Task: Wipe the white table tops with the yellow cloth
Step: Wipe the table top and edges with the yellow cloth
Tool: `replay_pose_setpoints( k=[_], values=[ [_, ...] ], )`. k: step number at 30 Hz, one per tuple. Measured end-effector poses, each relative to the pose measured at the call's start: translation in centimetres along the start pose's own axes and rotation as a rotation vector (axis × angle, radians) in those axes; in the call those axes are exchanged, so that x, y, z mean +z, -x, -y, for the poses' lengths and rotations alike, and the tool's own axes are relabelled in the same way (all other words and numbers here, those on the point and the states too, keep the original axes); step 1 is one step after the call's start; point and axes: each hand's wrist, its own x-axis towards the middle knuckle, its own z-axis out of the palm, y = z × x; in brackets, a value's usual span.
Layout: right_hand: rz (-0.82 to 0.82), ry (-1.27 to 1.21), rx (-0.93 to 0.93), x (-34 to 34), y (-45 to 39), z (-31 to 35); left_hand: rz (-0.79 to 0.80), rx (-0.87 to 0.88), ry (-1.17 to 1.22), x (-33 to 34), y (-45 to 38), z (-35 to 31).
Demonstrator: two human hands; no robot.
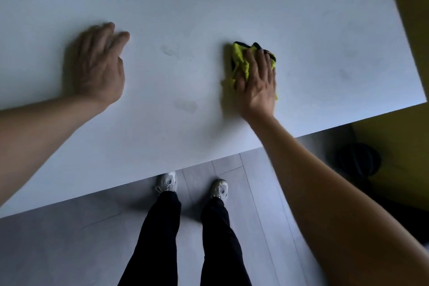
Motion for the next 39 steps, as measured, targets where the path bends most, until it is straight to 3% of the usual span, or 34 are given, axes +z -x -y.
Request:
replay_pose_setpoints(
  k=[4, 9, 12, 14, 17, 23, 26, 28, 34, 36, 39],
  values=[
    [-0.026, -0.01, -0.004, 0.6, 2.2, 2.9, 0.01, 0.019, 0.072, 0.3, 0.2, -2.5],
    [0.094, -0.06, -0.244, 1.4, 9.5, 7.5, -0.04, -0.026, 0.096, 3.1, 2.6, -10.2],
    [0.104, -0.082, -0.31, 0.9, 10.1, 5.9, -0.053, -0.207, 0.121, 3.4, 3.8, -13.9],
    [0.097, -0.107, -0.323, -0.1, 10.0, 3.0, -0.059, -0.223, 0.093, 3.6, 5.1, -16.2],
    [0.054, -0.099, -0.237, -2.1, 9.4, -3.0, -0.002, -0.137, 0.03, 4.1, 6.5, -20.0],
    [-0.124, -0.024, 0.071, -6.2, 5.1, -18.7, 0.057, -0.248, -0.036, 4.9, 5.5, -23.0],
    [-0.17, -0.027, 0.298, -6.8, 3.8, -19.8, 0.049, -0.254, -0.052, 5.0, 5.5, -22.9],
    [-0.173, -0.026, 0.325, -6.5, 4.2, -17.9, 0.044, -0.25, -0.051, 5.1, 5.5, -22.9],
    [0.078, -0.138, -0.237, -2.8, 10.4, -4.3, -0.035, -0.239, -0.011, 5.4, 5.6, -22.6],
    [0.118, -0.138, -0.33, -2.0, 10.1, -1.7, -0.085, -0.255, 0.015, 5.5, 5.6, -22.2],
    [0.123, -0.141, -0.406, -1.5, 7.3, -2.9, -0.104, -0.271, 0.013, 5.8, 5.7, -22.0]
  ],
)
